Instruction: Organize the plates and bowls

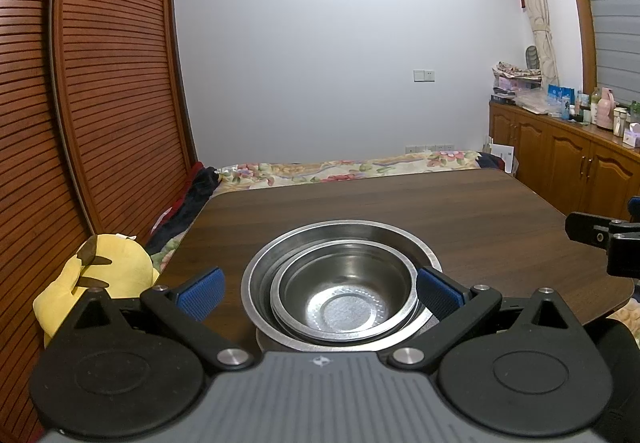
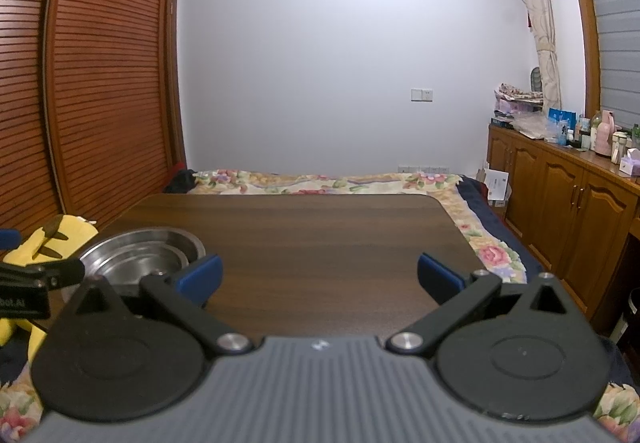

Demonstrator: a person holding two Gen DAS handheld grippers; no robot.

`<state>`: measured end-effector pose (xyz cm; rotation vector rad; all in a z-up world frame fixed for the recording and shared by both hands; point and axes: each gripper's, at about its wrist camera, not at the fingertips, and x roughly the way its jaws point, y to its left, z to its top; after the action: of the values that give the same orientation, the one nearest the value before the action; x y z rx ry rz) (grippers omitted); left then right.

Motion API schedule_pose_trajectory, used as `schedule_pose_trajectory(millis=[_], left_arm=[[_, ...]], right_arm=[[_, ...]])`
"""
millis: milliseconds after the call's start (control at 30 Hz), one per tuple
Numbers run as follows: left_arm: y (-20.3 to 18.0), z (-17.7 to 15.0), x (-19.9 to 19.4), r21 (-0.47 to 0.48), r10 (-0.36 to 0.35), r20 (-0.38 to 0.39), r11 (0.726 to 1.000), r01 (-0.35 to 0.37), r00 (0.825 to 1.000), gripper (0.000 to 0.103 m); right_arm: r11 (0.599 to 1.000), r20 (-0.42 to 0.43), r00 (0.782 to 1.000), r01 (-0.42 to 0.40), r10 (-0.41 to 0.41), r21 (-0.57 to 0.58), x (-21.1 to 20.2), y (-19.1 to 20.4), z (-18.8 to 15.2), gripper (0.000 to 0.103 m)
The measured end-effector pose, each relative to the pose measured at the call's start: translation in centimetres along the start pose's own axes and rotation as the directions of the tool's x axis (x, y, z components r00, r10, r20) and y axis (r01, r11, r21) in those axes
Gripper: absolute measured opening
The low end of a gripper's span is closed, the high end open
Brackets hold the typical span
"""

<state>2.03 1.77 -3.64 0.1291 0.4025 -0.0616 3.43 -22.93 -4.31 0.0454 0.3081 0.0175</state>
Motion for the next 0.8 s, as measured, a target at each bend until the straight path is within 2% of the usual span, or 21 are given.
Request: schedule_pose_trajectory(millis=[800], left_arm=[[0.07,-0.07,0.13,-0.008,-0.002,0.0,1.0,0.002,1.0,0.103]], right_arm=[[1.0,0.006,1.0,0.004,-0.004,0.001,-0.07,-0.15,-0.14,0.103]])
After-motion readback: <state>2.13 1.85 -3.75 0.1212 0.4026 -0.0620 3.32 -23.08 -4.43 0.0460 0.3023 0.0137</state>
